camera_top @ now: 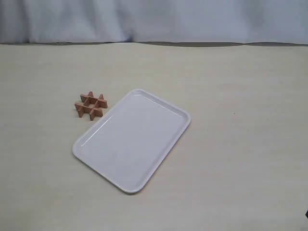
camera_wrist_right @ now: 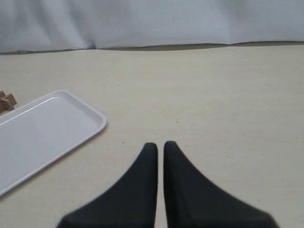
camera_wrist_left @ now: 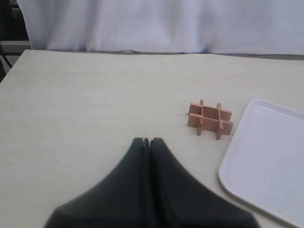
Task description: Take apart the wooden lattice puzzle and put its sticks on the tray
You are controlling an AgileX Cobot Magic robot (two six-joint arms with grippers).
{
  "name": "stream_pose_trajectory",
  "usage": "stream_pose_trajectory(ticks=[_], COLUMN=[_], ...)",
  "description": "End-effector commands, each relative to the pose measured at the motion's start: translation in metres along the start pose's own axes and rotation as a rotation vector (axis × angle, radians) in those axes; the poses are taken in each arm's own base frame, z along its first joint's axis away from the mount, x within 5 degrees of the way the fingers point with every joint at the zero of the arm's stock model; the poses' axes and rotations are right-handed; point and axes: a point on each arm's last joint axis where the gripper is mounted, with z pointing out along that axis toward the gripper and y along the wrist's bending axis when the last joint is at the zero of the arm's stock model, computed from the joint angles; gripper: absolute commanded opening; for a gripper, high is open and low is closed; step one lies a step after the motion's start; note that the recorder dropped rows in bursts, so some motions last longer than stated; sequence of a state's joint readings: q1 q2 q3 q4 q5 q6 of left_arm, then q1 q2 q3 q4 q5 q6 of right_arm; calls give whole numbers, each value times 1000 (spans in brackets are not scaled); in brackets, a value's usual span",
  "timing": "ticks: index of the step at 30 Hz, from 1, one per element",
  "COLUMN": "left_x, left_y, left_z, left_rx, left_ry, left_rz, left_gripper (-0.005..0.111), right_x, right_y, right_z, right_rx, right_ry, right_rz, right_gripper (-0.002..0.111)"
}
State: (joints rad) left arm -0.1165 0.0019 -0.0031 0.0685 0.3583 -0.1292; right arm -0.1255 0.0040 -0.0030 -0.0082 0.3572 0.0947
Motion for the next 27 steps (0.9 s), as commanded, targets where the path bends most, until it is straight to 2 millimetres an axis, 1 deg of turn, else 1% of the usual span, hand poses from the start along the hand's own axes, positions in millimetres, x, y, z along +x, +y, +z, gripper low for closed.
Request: stream_pose_trajectory(ticks=[1, 12, 15, 18, 24, 27], left_x=[0, 0, 0, 0, 0, 0], left_y=[0, 0, 0, 0, 0, 0], left_z=[0, 0, 0, 0, 0, 0], left_rx=[1, 1, 1, 1, 1, 1], left_ry=[-9, -9, -11, -11, -11, -11], left_rz=[-4, -4, -1, -1, -1, -1], left_gripper=[0, 0, 0, 0, 0, 0], right_x=[0, -1, -3, -11, -36, -41], right_y=[0, 0, 0, 1, 4, 4], right_z=[0, 0, 0, -1, -8, -10], right_rx=[0, 0, -3, -11, -39, -45], right_ry=[-13, -16, -42, -129, -414, -482], right_rz=[-13, -13, -13, -13, -13, -13], right_gripper=[4, 4, 4, 4, 4, 4])
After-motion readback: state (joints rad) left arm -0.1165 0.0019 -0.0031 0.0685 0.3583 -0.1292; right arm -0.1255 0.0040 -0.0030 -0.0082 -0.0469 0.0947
